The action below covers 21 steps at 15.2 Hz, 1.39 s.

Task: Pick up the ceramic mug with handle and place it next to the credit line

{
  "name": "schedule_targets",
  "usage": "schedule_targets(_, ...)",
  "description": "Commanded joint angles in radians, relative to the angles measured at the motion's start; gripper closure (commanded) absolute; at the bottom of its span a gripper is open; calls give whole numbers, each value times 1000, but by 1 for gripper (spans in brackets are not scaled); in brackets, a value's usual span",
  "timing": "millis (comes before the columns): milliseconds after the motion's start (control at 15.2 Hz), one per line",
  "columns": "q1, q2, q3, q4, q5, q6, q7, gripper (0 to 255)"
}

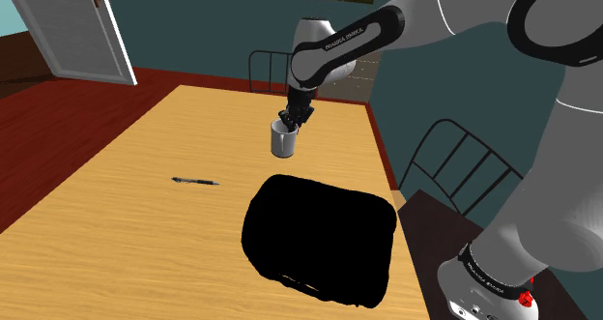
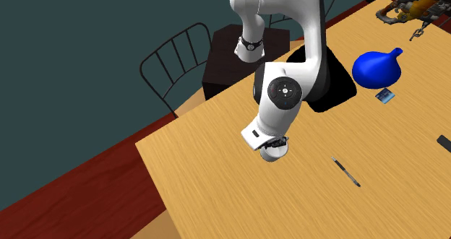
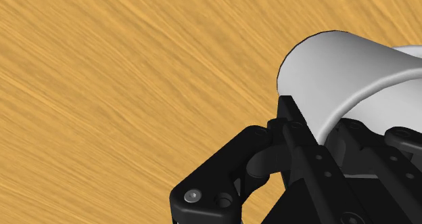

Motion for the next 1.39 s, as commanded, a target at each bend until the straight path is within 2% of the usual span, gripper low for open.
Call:
schedule_targets(0,0,0,0,0,0,0,0,255)
schedule_targets(132,0,0,0,0,0,0,0,255)
schedule_targets(1320,-1,-94,-2,123,-7,-217,14,255)
